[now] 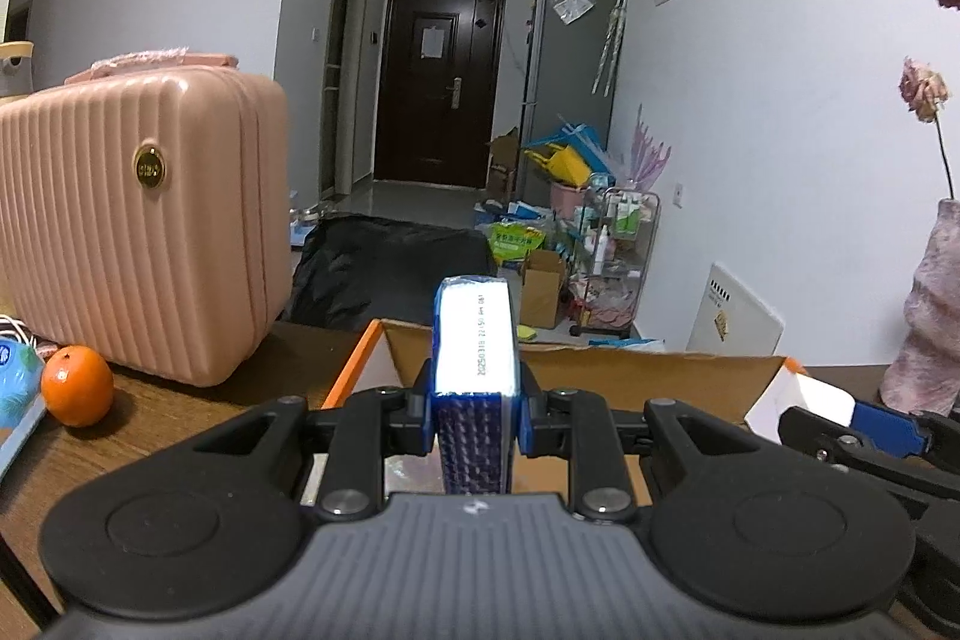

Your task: Organize soft objects

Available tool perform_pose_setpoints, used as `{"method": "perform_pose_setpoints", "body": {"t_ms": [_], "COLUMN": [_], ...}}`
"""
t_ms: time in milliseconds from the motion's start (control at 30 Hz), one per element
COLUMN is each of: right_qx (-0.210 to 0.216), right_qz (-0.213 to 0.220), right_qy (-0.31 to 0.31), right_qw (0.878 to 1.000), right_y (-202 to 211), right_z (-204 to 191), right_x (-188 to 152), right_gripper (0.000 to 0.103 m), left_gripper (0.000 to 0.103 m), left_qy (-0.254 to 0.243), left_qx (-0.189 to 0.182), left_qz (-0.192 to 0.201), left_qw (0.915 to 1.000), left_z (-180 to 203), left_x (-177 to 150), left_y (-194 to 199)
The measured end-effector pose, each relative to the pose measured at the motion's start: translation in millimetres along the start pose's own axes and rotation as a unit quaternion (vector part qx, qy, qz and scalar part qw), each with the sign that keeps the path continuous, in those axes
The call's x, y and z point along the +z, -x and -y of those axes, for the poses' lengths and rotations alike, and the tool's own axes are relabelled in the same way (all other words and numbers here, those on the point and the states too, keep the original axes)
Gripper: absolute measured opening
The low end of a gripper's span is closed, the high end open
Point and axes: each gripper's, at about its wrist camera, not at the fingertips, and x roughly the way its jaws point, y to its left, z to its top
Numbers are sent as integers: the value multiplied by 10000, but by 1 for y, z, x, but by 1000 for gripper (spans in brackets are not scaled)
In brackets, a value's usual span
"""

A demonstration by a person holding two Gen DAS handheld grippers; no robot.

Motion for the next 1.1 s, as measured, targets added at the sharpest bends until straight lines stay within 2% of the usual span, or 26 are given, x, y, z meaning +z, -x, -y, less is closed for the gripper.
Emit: {"method": "perform_pose_setpoints", "body": {"t_ms": [267,433,467,500,533,567,600,633,700,733,1100], "right_qx": [33,61,57,42,27,19,5,-24,-83,-94,-112], "right_qz": [-140,-291,-303,-314,-345,-358,-353,-343,-270,-234,-244], "right_qy": [21,27,22,27,38,42,34,23,20,29,-57], "right_qw": [9999,9996,9995,9995,9994,9993,9994,9994,9996,9997,9996], "right_y": [-6,-9,-9,-10,-10,-10,-10,-9,-7,-5,-5], "right_z": [1,2,2,2,2,2,2,3,3,3,6], "right_x": [-6,-7,-7,-7,-7,-8,-8,-8,-8,-8,-8], "right_gripper": [32,39,40,45,57,64,79,91,100,103,103], "left_gripper": [24,26,29,36,43,62,80,86,103,103,103], "left_qy": [-109,-71,-54,-45,-20,14,47,60,86,133,247], "left_qx": [-41,-74,-53,-38,-25,26,106,209,355,369,477], "left_qz": [42,37,69,104,126,141,185,245,348,377,249], "left_qw": [9999,9999,9999,9999,9999,9999,9998,9995,9987,9985,9982], "left_z": [3,1,-1,-1,-3,-4,-4,-5,-6,-7,-12], "left_x": [-4,-4,-4,-3,-3,-2,-3,-3,-2,-2,-1], "left_y": [2,2,2,3,5,6,7,8,11,13,6]}}
